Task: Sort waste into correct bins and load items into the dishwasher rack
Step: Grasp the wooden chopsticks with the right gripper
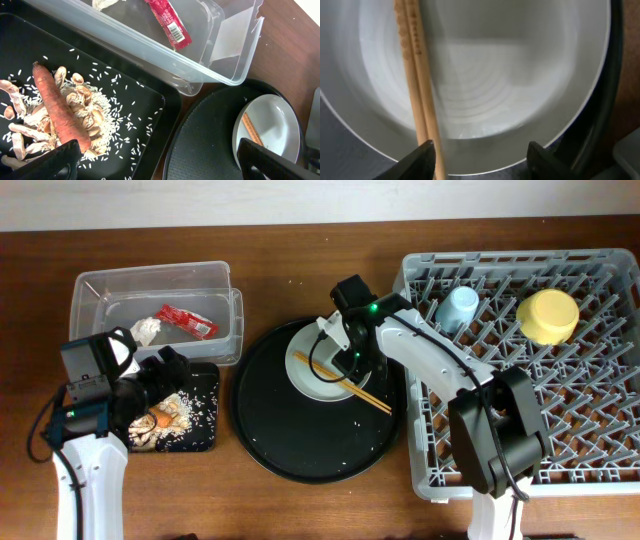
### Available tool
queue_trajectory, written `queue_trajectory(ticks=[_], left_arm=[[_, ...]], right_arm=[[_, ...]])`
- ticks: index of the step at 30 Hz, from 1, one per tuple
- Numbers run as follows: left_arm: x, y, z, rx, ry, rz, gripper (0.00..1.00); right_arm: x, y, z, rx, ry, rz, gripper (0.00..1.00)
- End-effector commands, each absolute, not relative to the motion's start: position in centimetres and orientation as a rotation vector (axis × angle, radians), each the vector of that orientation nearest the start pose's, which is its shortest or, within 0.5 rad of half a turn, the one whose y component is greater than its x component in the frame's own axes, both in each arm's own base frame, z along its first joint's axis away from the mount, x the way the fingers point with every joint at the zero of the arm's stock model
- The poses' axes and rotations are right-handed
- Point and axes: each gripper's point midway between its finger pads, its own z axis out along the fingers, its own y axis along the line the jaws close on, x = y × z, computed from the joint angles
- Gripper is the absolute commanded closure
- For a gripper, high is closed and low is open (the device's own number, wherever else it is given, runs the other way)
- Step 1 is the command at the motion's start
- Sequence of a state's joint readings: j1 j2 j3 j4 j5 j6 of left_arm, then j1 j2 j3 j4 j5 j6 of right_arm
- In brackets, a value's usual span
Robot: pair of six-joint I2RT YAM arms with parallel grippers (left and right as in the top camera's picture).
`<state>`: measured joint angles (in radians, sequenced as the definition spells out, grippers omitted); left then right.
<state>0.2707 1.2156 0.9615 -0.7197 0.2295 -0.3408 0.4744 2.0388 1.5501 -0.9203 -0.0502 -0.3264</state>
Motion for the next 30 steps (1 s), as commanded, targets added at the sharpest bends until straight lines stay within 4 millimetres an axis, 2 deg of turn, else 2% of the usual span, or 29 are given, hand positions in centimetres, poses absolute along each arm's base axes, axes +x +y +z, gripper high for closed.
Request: queue_trajectory(ticks=[1, 4, 5, 9, 19, 22, 27, 28, 30], left_arm=[[31.8, 4.7, 16.7, -0.677, 2.421, -0.328, 0.01], [31.8, 4.7, 16.7, -0.677, 2.421, -0.328, 0.01], [31.8, 4.7, 16.7, -0.677, 2.421, -0.328, 0.01], [31.8, 4.7, 16.7, -0.677, 2.421, -0.328, 0.01], [31.8, 4.7, 16.7, -0.677, 2.421, -0.328, 0.01], [31.8, 4.7, 16.7, -0.677, 2.421, -0.328, 0.01], [31.8, 4.8, 16.7, -0.677, 2.421, -0.328, 0.01], [31.8, 4.7, 16.7, -0.677, 2.421, -0.328, 0.01], [31.8, 4.8, 16.7, -0.677, 2.421, -0.328, 0.01]], right_arm=[[36.1, 20.5, 3.6, -1.191, 2.780, 0.177, 0.42], [35.2, 20.6, 3.6, -1.201, 2.802, 0.224, 0.43], [35.1, 20.5, 3.6, -1.203, 2.810, 0.223, 0.49], [35.0, 20.5, 3.6, -1.205, 2.812, 0.222, 0.60], [34.4, 21.2, 2.7, -1.230, 2.824, 0.250, 0.60], [33.9, 21.3, 1.2, -1.249, 2.813, 0.233, 0.60], [34.4, 21.6, 1.2, -1.240, 2.791, 0.239, 0.59], [34.4, 21.8, 1.5, -1.222, 2.797, 0.260, 0.59], [35.9, 23.6, 5.0, -1.156, 2.761, 0.345, 0.51]])
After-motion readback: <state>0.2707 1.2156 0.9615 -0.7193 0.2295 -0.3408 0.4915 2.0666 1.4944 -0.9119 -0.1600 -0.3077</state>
